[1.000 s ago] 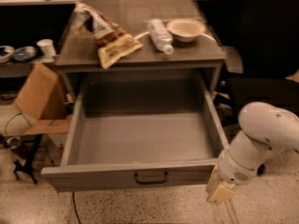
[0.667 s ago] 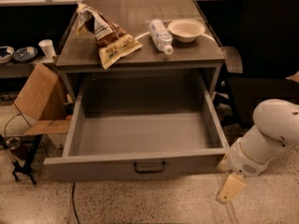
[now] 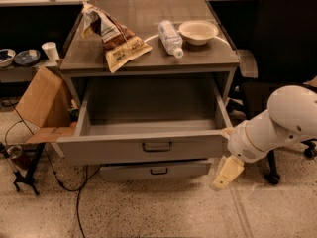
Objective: Close top drawer
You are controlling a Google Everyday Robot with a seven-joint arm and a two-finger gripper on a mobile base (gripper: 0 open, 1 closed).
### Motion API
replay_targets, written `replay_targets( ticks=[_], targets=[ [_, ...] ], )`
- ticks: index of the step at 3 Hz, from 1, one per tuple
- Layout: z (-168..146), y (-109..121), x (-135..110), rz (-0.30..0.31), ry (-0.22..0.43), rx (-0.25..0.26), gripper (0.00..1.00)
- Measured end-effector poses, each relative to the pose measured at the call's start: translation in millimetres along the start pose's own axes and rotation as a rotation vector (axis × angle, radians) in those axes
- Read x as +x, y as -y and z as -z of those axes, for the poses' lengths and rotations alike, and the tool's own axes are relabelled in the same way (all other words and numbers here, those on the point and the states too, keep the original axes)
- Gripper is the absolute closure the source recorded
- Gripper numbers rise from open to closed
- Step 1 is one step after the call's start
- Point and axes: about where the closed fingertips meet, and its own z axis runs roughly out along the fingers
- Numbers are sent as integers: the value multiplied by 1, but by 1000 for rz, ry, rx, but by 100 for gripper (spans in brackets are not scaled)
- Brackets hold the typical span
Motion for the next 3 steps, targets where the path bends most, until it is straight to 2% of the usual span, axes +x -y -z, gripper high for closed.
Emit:
replay_targets(
  ticks=[1, 2, 3],
  targets=[
    [-13, -3, -36, 19, 97, -1, 19],
    [-15, 5, -39, -14, 135, 38, 42],
    [-20, 32, -36, -58, 134, 87, 66]
  ],
)
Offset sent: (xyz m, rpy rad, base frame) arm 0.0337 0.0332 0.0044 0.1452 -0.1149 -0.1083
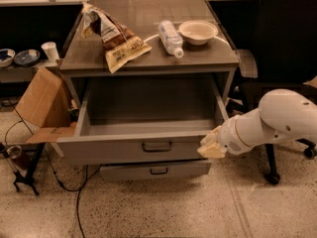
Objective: Close top drawer
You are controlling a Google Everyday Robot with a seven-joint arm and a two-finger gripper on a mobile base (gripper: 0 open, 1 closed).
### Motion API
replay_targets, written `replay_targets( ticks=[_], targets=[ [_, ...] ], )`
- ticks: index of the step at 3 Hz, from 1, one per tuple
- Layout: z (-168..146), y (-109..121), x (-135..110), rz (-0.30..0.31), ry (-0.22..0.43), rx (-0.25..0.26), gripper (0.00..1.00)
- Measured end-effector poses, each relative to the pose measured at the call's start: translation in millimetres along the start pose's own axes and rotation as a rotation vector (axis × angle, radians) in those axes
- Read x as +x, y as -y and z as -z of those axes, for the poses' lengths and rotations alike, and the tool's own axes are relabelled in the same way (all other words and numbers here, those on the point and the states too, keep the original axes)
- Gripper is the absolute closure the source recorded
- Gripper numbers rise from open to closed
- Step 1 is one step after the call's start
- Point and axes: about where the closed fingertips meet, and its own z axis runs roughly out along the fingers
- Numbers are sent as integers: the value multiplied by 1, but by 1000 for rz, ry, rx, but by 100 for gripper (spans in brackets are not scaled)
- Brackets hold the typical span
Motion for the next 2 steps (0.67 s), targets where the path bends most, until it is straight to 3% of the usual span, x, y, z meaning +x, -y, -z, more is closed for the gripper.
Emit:
replay_targets(
  ticks=[1, 2],
  targets=[
    [-25, 46, 6, -31, -50, 53, 96],
    [-28, 52, 8, -36, -59, 58, 100]
  ],
)
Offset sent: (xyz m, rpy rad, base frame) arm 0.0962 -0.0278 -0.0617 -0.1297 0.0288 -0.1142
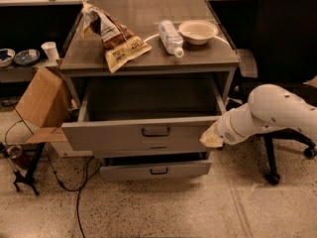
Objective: Close top drawer
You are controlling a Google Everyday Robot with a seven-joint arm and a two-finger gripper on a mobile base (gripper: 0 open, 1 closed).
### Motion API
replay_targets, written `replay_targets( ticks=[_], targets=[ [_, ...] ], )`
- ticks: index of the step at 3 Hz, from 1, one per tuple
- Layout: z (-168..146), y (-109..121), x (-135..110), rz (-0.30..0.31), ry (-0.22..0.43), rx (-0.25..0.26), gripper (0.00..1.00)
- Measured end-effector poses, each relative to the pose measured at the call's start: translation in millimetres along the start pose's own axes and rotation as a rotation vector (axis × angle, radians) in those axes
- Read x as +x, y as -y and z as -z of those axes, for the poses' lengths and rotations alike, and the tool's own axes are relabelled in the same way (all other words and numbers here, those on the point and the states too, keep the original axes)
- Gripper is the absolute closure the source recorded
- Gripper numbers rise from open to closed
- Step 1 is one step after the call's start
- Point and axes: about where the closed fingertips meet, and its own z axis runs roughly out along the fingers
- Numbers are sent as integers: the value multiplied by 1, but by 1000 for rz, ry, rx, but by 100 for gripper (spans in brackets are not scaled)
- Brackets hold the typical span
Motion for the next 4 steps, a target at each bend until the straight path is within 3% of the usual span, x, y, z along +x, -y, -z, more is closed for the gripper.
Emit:
replay_targets(
  ticks=[1, 2, 4],
  targets=[
    [-13, 22, -8, -2, -16, 32, 81],
    [-21, 43, -28, 18, -13, 67, 50],
    [-27, 56, -49, 51, 7, 85, 4]
  ],
)
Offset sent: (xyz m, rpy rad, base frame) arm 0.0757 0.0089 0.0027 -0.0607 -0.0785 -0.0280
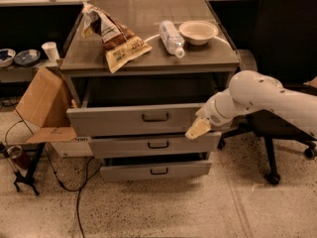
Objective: Close top drawer
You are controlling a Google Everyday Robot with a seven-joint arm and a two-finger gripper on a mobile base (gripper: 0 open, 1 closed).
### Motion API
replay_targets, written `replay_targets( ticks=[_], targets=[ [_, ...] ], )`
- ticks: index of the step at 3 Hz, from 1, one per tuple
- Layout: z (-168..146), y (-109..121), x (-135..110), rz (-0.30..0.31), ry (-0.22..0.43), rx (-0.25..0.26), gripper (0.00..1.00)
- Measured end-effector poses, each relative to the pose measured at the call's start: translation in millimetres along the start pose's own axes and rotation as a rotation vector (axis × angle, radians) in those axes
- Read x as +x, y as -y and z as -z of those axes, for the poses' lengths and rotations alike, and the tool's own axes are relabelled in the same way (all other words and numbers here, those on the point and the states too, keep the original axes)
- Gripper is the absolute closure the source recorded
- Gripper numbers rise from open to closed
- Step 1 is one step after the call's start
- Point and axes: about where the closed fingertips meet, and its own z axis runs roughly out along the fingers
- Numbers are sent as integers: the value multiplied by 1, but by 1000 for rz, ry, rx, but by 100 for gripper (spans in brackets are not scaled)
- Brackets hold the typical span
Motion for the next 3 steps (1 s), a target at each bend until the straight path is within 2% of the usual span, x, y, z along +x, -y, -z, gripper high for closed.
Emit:
replay_targets(
  ticks=[1, 2, 3],
  targets=[
    [-8, -5, -10, 28, 18, -25, 0],
    [-25, -11, -25, 63, 37, -72, 0],
    [-31, -12, -29, 64, 38, -66, 0]
  ],
)
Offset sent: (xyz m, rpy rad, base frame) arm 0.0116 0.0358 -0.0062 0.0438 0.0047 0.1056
